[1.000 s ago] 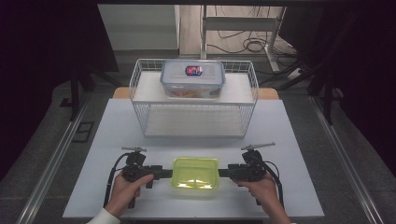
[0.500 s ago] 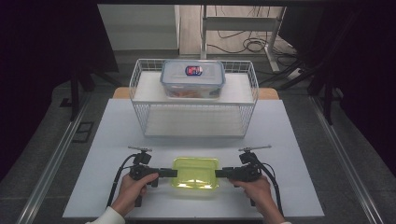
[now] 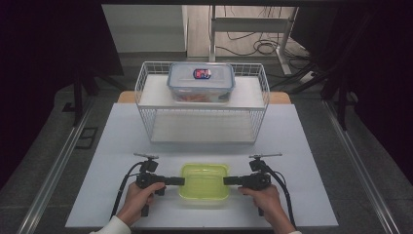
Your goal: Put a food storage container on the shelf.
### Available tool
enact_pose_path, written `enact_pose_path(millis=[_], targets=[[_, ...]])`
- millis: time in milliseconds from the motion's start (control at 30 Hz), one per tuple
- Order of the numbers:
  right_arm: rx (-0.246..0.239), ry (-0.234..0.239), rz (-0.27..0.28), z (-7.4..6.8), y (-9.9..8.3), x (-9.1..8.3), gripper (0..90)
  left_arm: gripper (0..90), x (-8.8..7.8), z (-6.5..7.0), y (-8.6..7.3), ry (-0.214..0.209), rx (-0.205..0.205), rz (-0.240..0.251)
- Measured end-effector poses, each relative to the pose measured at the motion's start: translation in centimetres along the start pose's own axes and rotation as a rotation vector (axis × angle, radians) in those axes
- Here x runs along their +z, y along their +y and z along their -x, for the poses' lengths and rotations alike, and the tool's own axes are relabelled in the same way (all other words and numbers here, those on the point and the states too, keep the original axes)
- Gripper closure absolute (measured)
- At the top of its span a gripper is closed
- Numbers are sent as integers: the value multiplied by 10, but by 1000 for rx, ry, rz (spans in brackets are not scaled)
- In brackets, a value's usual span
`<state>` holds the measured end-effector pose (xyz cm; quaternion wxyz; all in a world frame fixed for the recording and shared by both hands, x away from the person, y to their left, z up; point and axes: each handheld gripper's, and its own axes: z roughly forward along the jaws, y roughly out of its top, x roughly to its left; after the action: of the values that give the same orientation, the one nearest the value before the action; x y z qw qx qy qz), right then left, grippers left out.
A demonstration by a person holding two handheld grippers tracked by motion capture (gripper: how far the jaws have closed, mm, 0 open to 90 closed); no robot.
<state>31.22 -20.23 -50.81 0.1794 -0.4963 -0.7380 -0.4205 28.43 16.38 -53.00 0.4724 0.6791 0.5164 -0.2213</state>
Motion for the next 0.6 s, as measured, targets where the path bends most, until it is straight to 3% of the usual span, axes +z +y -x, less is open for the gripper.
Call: enact_pose_path(millis=[133, 367, 600], targets=[[-2, 23, 21, -3, -1, -4, 792, 805, -4, 1, -2, -9, 17, 6], [-32, 14, 39, -6, -1, -8, 804, 814, -7, 8, -3, -3, 64, 24], [-107, 15, 81, -20, 3, -17, 804, 814, -18, 25, 0, 10, 146, 65]])
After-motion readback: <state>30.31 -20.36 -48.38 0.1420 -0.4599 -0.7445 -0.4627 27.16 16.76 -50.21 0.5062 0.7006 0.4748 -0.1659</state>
